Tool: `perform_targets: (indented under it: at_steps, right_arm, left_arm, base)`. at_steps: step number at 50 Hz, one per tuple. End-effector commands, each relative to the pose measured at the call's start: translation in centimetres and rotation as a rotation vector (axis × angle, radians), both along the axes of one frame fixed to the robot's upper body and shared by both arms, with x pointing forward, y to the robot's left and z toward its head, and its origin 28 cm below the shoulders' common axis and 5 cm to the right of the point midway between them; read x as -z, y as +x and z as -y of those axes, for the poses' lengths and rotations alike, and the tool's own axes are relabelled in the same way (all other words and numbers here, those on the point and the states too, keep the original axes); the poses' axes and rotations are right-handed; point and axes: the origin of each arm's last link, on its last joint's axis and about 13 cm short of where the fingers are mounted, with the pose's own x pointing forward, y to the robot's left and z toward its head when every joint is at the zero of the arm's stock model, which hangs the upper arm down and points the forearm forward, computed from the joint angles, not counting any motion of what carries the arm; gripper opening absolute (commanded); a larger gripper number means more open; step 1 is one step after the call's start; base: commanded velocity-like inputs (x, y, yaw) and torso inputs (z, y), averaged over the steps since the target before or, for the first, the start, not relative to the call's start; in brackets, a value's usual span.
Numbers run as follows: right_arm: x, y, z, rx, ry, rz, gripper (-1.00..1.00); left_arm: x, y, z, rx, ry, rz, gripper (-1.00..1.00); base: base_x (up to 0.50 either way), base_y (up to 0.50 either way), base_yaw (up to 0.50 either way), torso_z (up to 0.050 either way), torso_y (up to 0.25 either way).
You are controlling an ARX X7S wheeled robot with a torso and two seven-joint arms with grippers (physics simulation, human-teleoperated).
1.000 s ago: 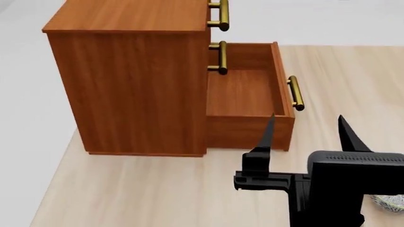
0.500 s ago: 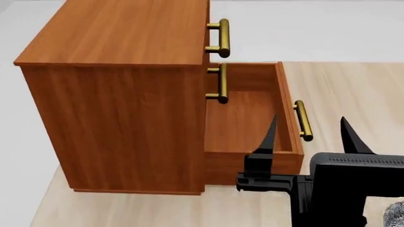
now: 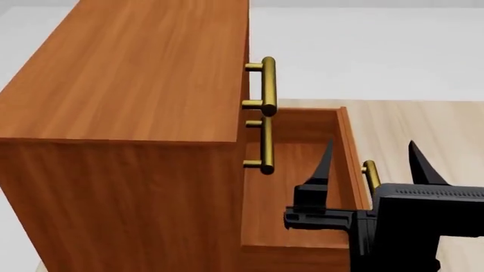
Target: Put the bowl in the bottom drawer of the cabinet.
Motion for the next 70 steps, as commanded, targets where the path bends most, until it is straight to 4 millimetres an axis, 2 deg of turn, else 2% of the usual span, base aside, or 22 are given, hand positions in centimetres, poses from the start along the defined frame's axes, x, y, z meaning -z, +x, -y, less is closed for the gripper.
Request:
perform_targets:
  at_steps: [1, 27, 49, 70]
  right_arm:
    - [0.26, -0.04, 0.06, 0.003, 0.007, -0.01, 1.0]
    - [0.01, -0.41, 0.15, 0.004, 0.01, 0.008, 1.0]
    - [0.0, -0.48, 0.16, 0.004, 0.011, 0.01, 1.0]
    - [-0.01, -0.52, 0.32, 0.006, 0.012, 0.011, 1.0]
  left_arm:
    - [0.03, 0.03, 0.06, 0.002, 0.001, -0.002, 1.0]
    - [-0.02, -0.08, 0.07, 0.012, -0.023, -0.002, 1.0]
    - [-0.13, -0.11, 0.23, 0.017, -0.019, -0.009, 1.0]
    - [-0.22, 0.01, 0.4, 0.017, -0.014, -0.007, 1.0]
  base:
    - [0.09, 0.0, 0.0, 0.0, 0.01]
    - [0.0, 0.0, 0.0, 0.0, 0.0]
    - [0.0, 0.0, 0.0, 0.0, -0.078]
    - [0.0, 0.0, 0.0, 0.0, -0.145]
